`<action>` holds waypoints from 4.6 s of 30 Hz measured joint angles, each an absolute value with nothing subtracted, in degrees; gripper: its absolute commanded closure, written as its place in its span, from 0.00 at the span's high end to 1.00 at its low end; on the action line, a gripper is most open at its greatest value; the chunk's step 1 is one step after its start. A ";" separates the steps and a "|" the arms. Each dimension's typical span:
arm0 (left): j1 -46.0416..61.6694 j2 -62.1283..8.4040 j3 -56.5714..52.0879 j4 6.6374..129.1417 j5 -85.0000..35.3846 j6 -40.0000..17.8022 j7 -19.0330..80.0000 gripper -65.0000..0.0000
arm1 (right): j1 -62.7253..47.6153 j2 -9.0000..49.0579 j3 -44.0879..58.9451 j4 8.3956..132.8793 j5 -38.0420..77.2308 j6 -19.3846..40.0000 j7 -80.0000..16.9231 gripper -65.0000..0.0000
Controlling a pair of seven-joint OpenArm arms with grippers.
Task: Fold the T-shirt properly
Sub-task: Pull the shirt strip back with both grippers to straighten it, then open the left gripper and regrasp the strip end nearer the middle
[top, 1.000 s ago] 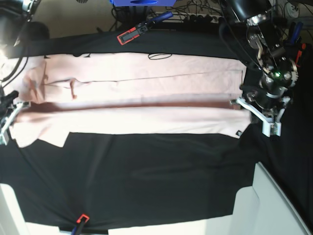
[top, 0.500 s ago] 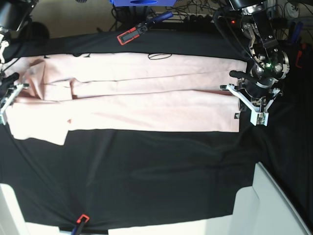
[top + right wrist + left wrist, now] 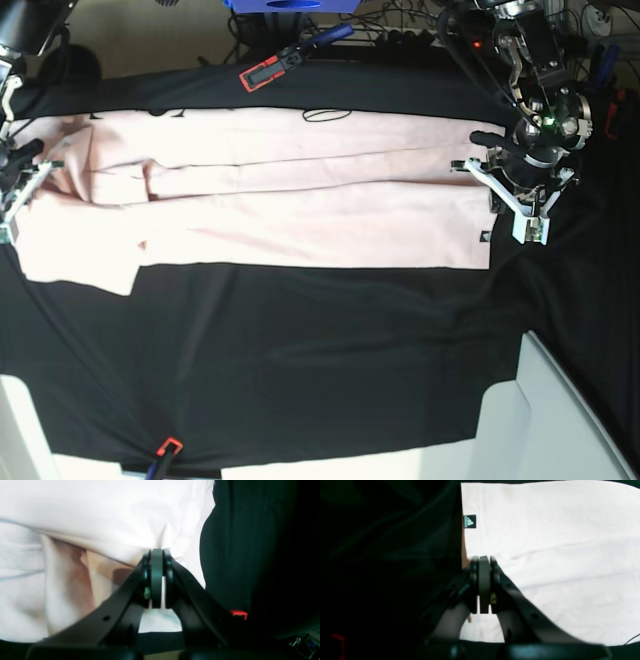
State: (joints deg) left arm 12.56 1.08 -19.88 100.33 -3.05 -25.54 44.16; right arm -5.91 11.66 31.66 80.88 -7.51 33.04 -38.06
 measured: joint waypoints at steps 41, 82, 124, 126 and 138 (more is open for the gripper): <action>17.17 0.95 -19.84 101.01 -3.03 -25.54 44.14 0.00 | -11.92 10.07 33.67 86.67 -7.51 33.10 -42.81 0.00; 13.56 1.02 -22.20 103.57 -2.83 -25.34 44.56 0.36 | -11.77 6.52 33.80 98.04 -14.00 31.03 -48.21 0.23; 8.45 2.04 -15.57 85.08 7.46 -25.34 32.97 0.00 | -4.19 6.92 33.39 87.70 -16.08 31.03 -39.64 0.00; 8.64 2.07 -15.88 88.86 7.29 -25.39 33.08 0.01 | -4.71 6.90 33.36 89.65 -15.88 31.07 -39.48 0.00; 10.07 -0.56 -26.52 101.41 -5.67 -25.85 50.37 0.62 | -9.96 6.76 33.89 93.97 -16.51 31.22 -39.90 0.00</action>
State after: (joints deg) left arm 10.07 -0.56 -26.52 101.41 -5.67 -25.85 50.37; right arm -9.96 6.76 33.89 93.97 -16.51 31.22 -39.90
